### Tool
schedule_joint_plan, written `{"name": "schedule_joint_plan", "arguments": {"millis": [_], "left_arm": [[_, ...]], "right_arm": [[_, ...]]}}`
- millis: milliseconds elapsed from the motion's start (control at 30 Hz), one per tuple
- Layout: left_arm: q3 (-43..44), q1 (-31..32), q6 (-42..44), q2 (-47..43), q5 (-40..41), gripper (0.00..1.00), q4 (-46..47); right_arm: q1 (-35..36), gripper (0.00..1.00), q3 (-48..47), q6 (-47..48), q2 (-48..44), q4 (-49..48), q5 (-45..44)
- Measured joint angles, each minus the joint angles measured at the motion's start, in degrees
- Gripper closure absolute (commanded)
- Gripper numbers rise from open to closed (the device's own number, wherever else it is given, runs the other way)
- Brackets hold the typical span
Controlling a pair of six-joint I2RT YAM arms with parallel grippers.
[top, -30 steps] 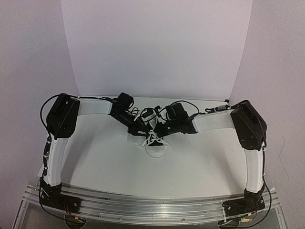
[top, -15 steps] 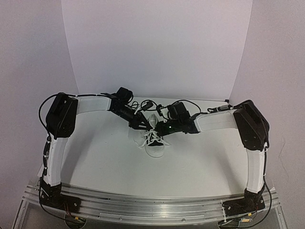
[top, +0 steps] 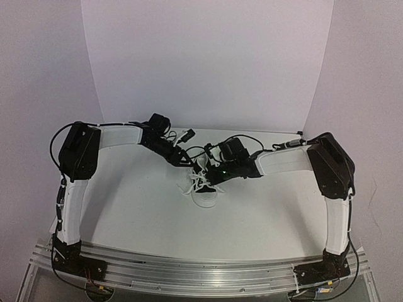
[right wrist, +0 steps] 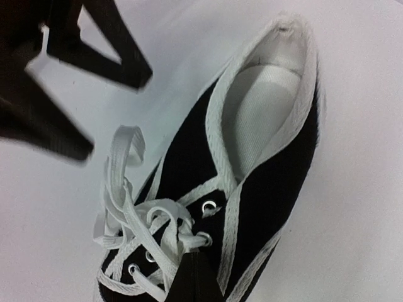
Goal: Tie the shoes
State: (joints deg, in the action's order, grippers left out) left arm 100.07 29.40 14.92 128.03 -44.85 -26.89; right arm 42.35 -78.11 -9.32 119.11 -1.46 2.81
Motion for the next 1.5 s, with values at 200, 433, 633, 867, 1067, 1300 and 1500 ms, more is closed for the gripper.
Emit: {"name": "schedule_joint_plan", "arguments": {"millis": [200,433,633,867,1067,1300,1500], "left_arm": [[-1.3,-5.22,-9.32,0.19,3.03,0.45,0.9],[-2.3,-5.05,-15.31,1.68,0.12,0.45,3.26],[-2.72,-3.67,-14.53,1.68,-4.93,0.44,5.5],[-2.6,-2.71,-11.13,1.68,-6.64,0.45,5.9],[-2.6,-1.97,-9.32,1.68,-6.63,0.47,5.88],[-2.6,-1.66,-8.96,1.68,-6.7,0.47,5.86],[-2.6,-1.65,-9.15,1.68,-7.11,0.48,5.86]], "right_arm": [[1.67,1.0,-0.65,2.04,0.75,3.83,-0.46],[2.07,0.97,-1.71,2.38,1.05,5.46,-1.47],[2.07,0.9,-1.87,2.07,0.86,5.94,-1.78],[2.07,0.73,-3.11,-0.38,-0.07,6.94,-2.81],[2.07,0.7,-4.94,-4.59,-0.11,7.07,-4.39],[2.07,0.6,-5.01,-9.0,-0.82,6.74,-6.09],[2.09,0.57,-5.36,-13.66,-0.9,4.66,-6.73]]}}
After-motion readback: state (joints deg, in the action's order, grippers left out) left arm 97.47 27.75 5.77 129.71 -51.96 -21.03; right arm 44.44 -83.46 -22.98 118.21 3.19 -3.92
